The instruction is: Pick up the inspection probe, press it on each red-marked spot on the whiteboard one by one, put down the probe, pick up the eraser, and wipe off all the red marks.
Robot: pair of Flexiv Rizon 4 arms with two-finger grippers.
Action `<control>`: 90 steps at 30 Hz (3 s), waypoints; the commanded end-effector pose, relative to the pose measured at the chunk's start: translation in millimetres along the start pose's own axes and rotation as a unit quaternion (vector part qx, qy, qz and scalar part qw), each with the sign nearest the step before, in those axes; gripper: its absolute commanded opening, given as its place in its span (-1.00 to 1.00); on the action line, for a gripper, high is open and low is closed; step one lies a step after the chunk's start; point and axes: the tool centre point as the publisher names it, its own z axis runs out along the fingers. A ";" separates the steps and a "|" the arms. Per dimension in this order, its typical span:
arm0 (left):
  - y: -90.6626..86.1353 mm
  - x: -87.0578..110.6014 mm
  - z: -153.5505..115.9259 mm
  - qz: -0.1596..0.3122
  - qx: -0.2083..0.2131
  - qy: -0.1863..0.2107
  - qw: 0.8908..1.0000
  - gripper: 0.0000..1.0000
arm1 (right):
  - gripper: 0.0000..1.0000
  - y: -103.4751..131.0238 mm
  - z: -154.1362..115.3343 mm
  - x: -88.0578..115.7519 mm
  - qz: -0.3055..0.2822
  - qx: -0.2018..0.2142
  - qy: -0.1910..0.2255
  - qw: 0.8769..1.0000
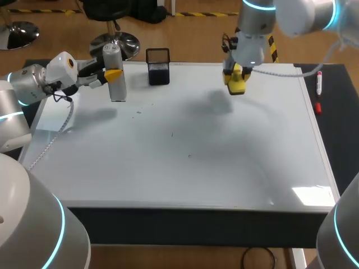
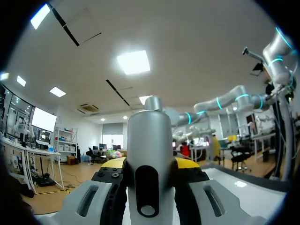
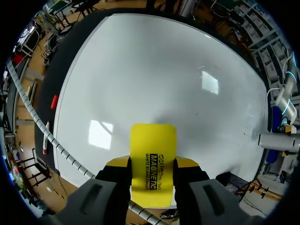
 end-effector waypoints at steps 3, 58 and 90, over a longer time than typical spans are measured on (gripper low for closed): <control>-0.9 0.3 0.8 0.001 0.000 -0.001 1.000 -1.00 | -1.00 -23.8 1.6 -24.3 -0.011 -0.049 0.006 0.999; -0.9 0.3 0.8 0.001 0.000 -0.001 1.000 -1.00 | -1.00 -81.0 42.6 -64.7 -0.020 -0.068 -0.012 0.997; -0.9 0.3 0.8 0.001 0.000 -0.001 1.000 -1.00 | -1.00 -108.9 66.7 -74.7 0.019 -0.097 -0.003 0.995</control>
